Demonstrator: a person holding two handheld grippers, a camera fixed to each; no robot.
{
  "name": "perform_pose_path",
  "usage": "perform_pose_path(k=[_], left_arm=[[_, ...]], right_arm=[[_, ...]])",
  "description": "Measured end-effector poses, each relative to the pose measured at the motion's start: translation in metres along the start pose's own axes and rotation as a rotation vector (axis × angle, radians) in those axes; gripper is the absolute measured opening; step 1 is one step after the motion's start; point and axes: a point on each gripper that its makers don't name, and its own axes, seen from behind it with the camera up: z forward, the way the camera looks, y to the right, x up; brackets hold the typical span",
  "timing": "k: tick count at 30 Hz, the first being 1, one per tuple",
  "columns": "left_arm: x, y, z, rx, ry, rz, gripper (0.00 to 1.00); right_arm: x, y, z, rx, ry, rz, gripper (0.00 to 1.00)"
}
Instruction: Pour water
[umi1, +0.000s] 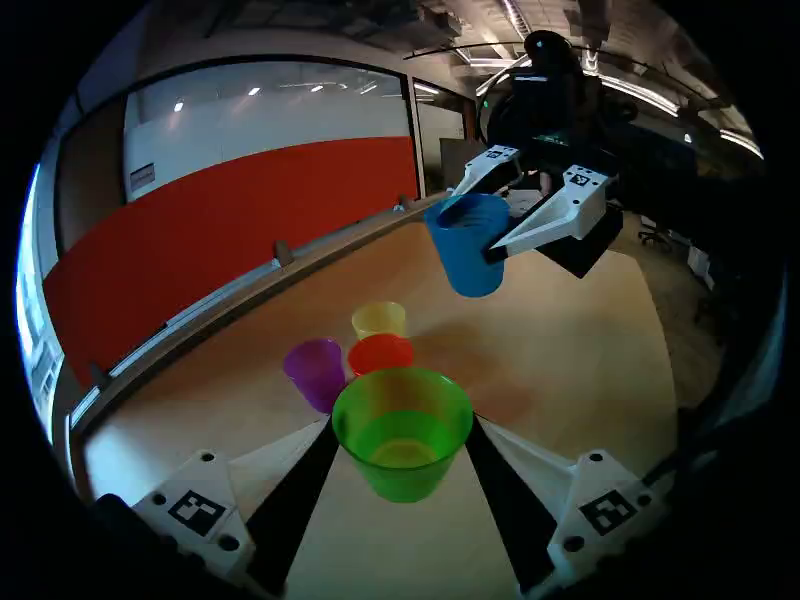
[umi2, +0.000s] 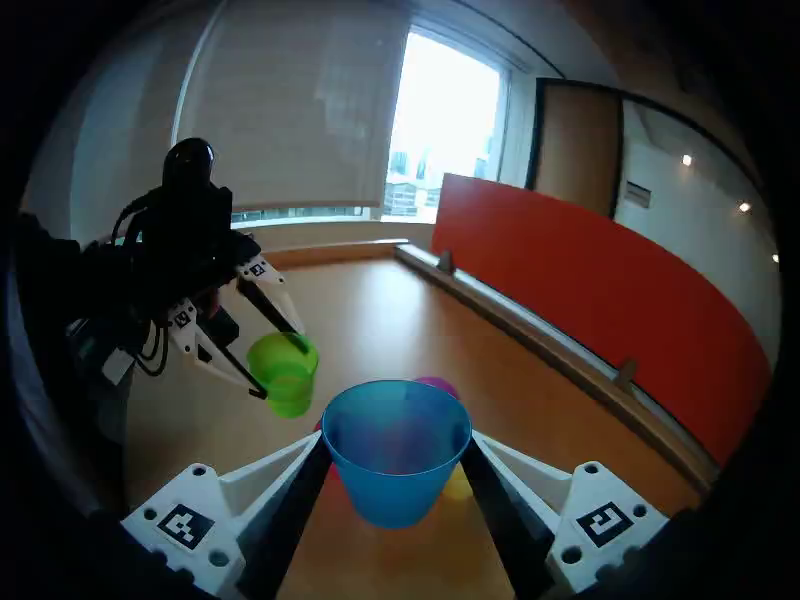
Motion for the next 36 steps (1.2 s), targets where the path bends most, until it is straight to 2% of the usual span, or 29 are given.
perform_pose_path(k=[9,18,29,36], left_arm=[[-0.021,0.0,0.005,-0.011,-0.053,-0.002,0.87],[-0.034,-0.001,0.01,-0.022,-0.079,-0.007,0.87],[-0.054,-0.008,0.014,-0.027,-0.138,-0.002,0.87],[-0.064,-0.009,0.017,-0.041,-0.171,-0.008,0.87]], right_arm=[[-0.032,-0.003,0.013,0.027,-0.057,-0.012,0.9],[-0.056,-0.007,0.028,0.057,-0.102,-0.01,0.9],[-0.078,-0.012,0.042,0.088,-0.143,-0.005,0.9],[-0.092,-0.017,0.051,0.103,-0.164,-0.01,0.9]])
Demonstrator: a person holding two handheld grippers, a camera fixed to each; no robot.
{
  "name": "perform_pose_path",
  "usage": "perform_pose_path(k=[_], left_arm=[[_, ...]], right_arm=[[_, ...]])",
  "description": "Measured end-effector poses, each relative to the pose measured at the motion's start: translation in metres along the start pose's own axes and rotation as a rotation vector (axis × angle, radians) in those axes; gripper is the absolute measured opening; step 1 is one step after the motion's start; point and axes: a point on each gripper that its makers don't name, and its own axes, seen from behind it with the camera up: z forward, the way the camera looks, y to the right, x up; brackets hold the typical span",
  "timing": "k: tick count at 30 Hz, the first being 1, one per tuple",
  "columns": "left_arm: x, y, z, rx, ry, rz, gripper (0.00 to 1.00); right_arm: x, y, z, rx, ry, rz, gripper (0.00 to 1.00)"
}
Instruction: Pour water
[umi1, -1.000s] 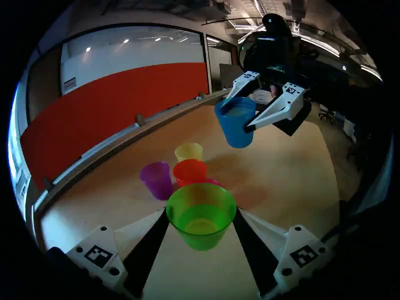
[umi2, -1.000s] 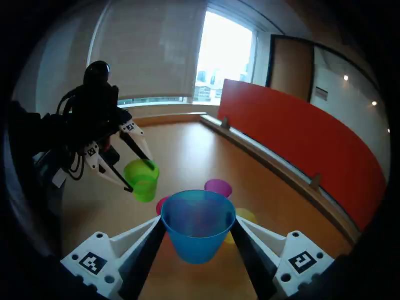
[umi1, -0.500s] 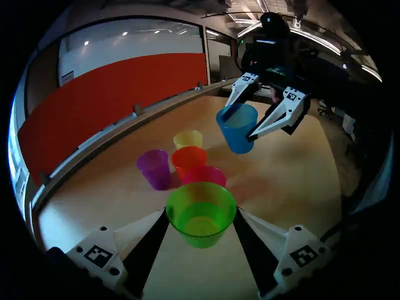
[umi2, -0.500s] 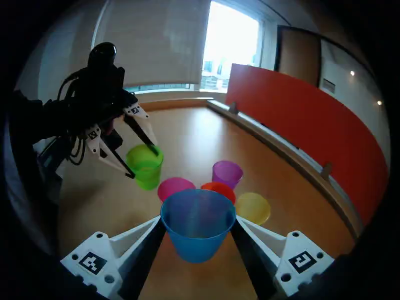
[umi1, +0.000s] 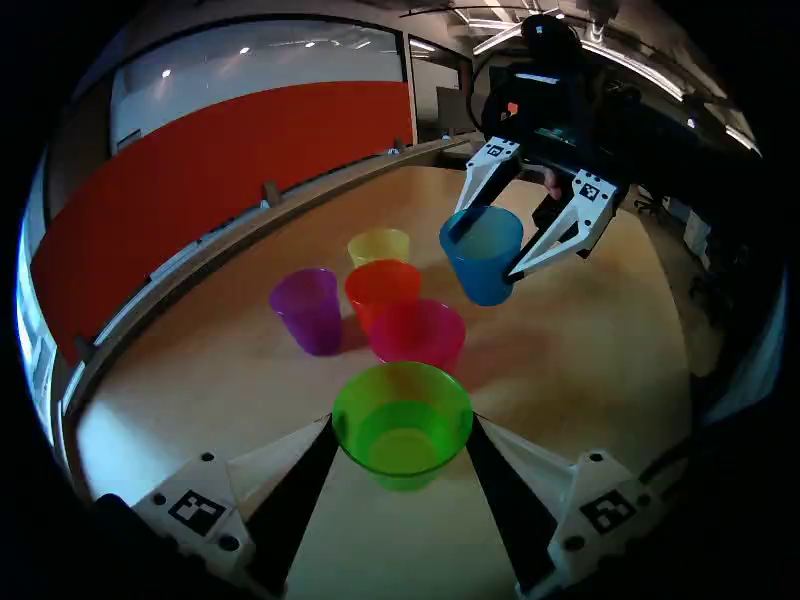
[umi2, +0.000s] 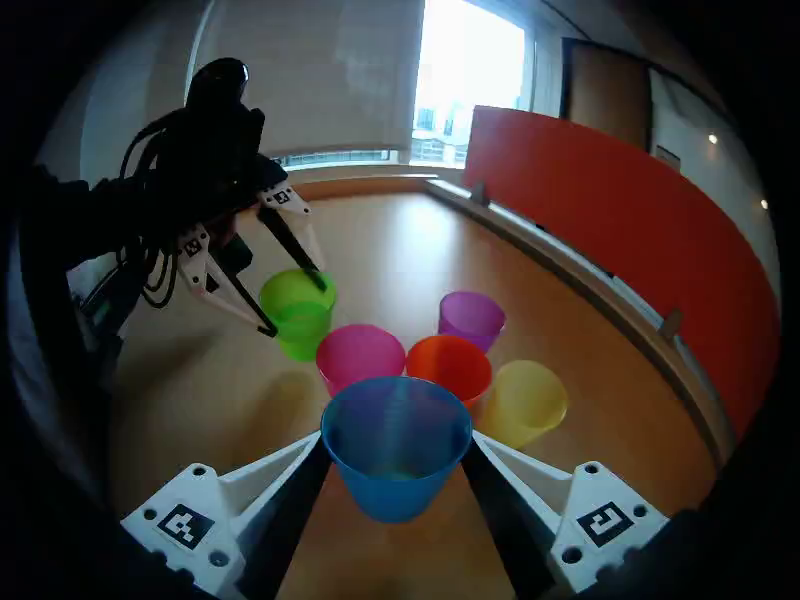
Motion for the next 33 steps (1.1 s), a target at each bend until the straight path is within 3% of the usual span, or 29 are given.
perform_pose_path(k=[33], left_arm=[[-0.022,-0.003,0.009,-0.024,-0.02,-0.028,0.87]], right_arm=[[-0.016,-0.008,0.023,0.025,-0.028,0.008,0.9]])
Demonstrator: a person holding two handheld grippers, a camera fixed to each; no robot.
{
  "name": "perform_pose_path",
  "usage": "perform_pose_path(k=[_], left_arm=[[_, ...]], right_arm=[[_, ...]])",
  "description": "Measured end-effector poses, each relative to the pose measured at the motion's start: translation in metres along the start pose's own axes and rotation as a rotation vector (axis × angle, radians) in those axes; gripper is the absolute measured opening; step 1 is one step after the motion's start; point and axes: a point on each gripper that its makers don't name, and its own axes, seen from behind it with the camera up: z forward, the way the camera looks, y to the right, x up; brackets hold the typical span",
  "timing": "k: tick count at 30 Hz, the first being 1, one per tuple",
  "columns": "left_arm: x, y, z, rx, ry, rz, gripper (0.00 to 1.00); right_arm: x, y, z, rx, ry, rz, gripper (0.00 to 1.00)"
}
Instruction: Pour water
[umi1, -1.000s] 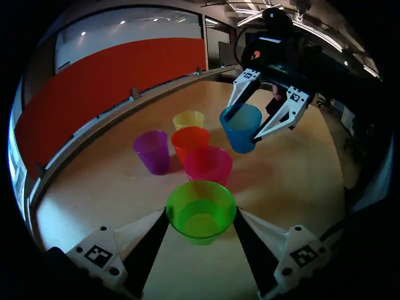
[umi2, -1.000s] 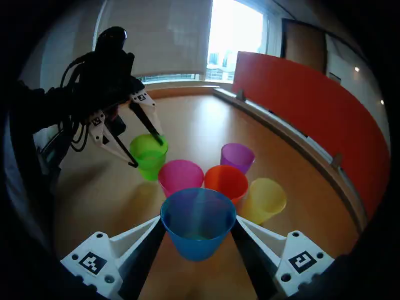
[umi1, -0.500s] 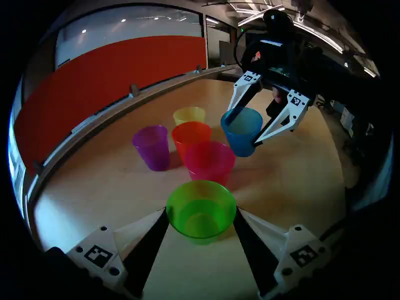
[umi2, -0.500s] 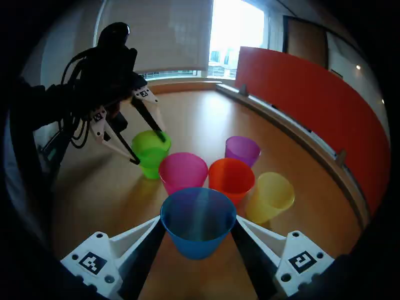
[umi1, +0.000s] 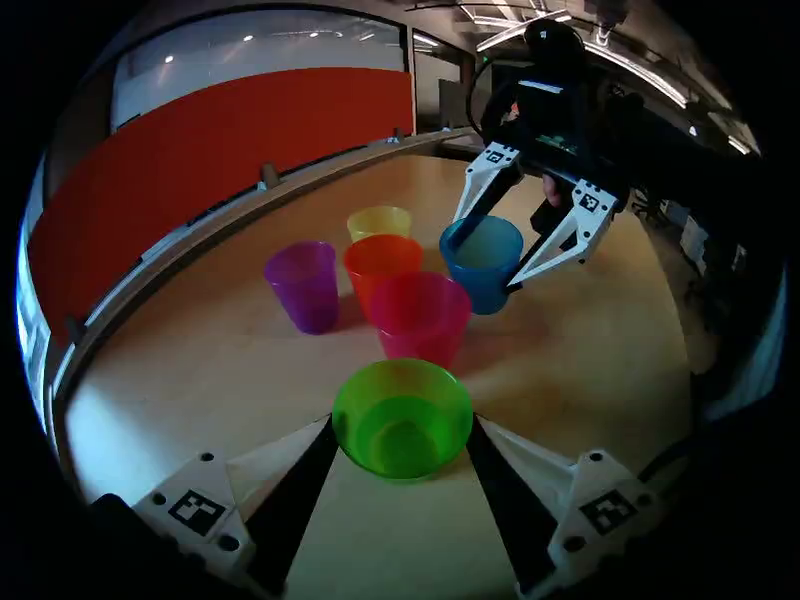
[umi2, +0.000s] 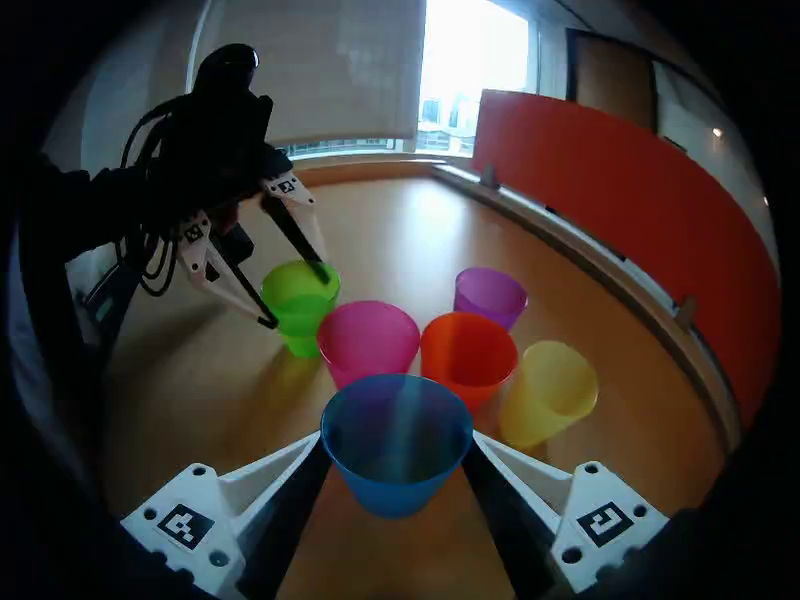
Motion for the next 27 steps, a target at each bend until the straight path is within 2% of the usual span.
perform_pose_path(k=[15,27], left_arm=[[-0.004,-0.001,-0.001,0.007,0.0,0.001,0.89],[-0.01,0.002,0.001,0.004,-0.017,0.005,0.93]], right_arm=[[-0.009,-0.005,0.011,0.013,-0.018,0.004,0.9],[-0.014,-0.007,0.011,0.015,-0.02,0.015,0.91]])
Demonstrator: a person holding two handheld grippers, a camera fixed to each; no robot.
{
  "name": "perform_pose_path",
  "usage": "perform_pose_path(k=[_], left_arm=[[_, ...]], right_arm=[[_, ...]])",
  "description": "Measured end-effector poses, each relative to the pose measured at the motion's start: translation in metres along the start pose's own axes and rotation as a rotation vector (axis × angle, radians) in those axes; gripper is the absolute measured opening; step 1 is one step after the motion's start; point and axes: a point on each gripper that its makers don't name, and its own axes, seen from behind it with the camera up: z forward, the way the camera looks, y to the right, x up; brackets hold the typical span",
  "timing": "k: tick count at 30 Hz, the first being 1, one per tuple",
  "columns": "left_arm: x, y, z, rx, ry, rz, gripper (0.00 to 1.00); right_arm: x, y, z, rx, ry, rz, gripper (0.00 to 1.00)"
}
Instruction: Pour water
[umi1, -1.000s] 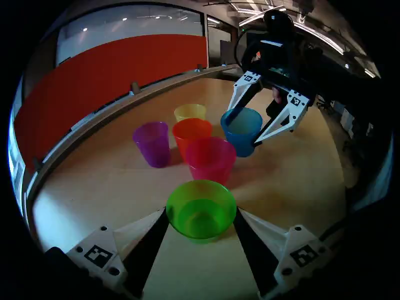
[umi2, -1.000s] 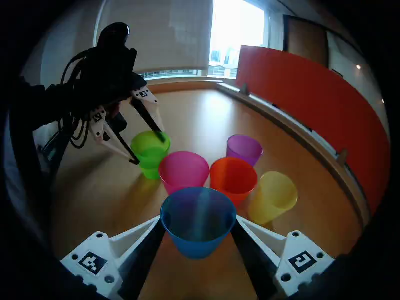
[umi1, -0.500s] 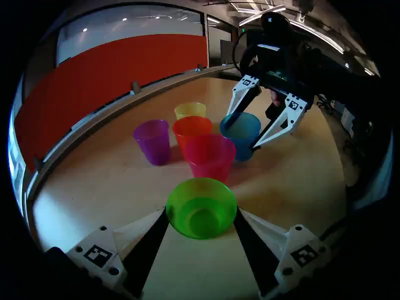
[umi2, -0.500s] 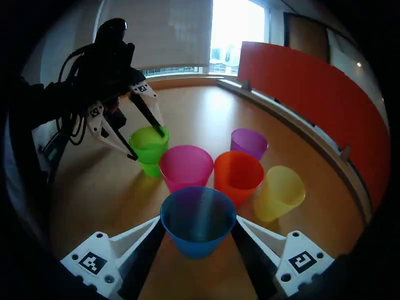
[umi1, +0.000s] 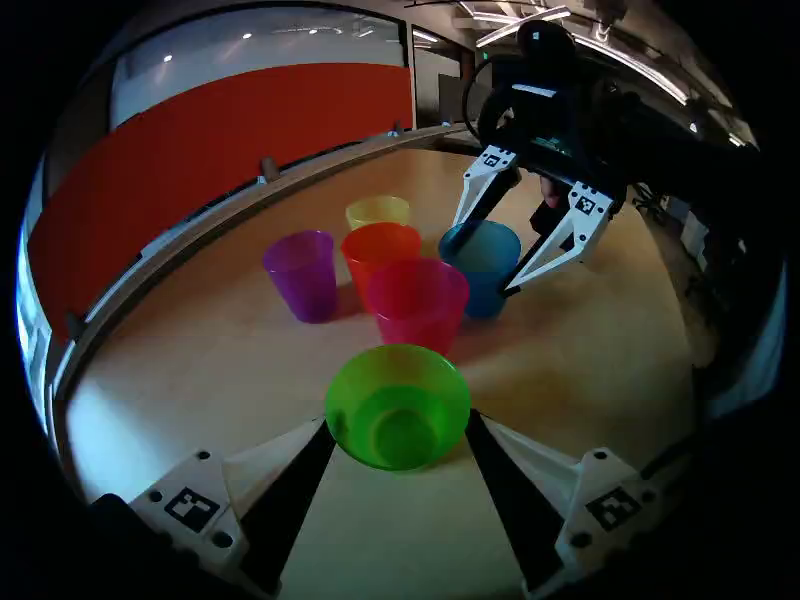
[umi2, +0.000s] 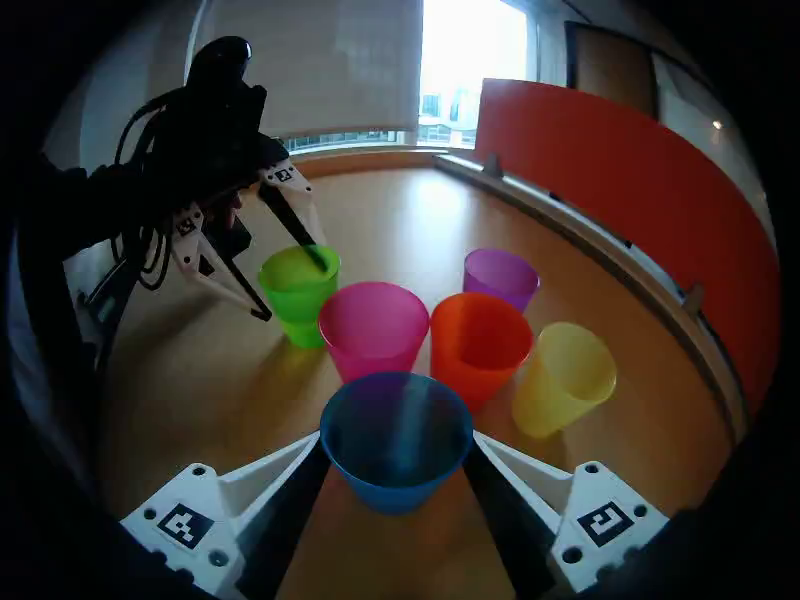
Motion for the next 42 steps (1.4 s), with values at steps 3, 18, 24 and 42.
perform_pose_path(k=[3,18,24,42], left_arm=[[-0.001,0.001,0.0,0.001,-0.003,-0.002,0.93],[-0.006,0.002,0.0,0.002,-0.019,-0.016,0.93],[-0.011,0.004,-0.004,-0.005,-0.034,-0.019,0.93],[-0.024,-0.005,-0.036,0.064,-0.045,-0.037,0.93]], right_arm=[[-0.003,-0.001,-0.002,0.001,-0.003,-0.001,0.91],[-0.012,-0.004,-0.006,-0.002,-0.007,0.003,0.99],[-0.019,-0.007,-0.009,-0.003,-0.023,-0.004,0.99],[-0.039,-0.005,-0.045,-0.075,-0.036,0.021,0.99]])
